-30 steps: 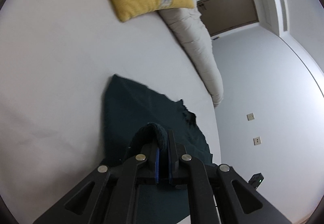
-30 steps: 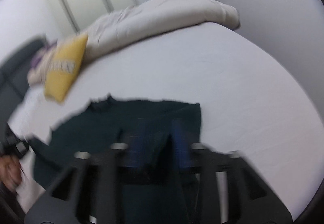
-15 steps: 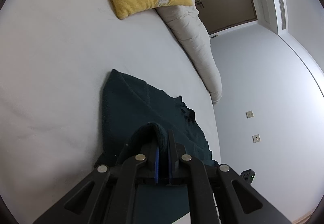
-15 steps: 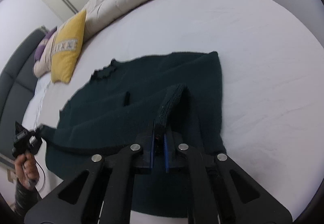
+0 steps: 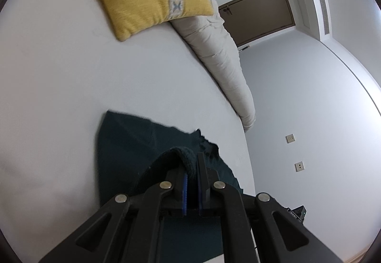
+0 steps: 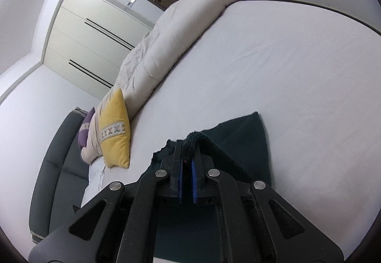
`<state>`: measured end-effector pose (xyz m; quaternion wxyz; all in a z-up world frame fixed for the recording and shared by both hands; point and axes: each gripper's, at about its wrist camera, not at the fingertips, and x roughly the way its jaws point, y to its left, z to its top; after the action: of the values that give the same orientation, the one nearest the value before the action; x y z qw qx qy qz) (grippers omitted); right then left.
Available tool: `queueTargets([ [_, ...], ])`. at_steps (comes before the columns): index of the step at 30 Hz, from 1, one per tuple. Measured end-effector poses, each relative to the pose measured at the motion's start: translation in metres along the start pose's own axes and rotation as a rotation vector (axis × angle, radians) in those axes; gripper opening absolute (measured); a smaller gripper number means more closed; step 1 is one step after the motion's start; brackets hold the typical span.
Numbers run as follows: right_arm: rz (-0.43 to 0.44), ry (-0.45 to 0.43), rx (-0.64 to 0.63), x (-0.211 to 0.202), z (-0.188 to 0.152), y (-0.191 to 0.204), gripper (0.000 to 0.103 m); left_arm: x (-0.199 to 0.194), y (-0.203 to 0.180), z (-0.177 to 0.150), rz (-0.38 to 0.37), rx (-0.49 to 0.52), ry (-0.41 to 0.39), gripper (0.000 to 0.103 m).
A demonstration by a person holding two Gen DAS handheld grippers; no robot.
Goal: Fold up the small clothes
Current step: 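Lay the hem onto the sweater and open both tools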
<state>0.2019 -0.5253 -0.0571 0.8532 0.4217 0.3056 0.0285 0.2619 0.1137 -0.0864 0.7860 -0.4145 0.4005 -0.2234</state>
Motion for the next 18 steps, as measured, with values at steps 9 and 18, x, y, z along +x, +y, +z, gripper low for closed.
queueTargets([
  [9,-0.122,0.035,0.048,0.070,0.026,-0.012,0.004,0.040,0.026,0.032,0.065,-0.092,-0.016,0.007],
  [18,-0.189,0.050,0.073,0.109,0.036,-0.037,0.068,0.055,0.056,0.033,0.125,-0.160,-0.010,0.063],
])
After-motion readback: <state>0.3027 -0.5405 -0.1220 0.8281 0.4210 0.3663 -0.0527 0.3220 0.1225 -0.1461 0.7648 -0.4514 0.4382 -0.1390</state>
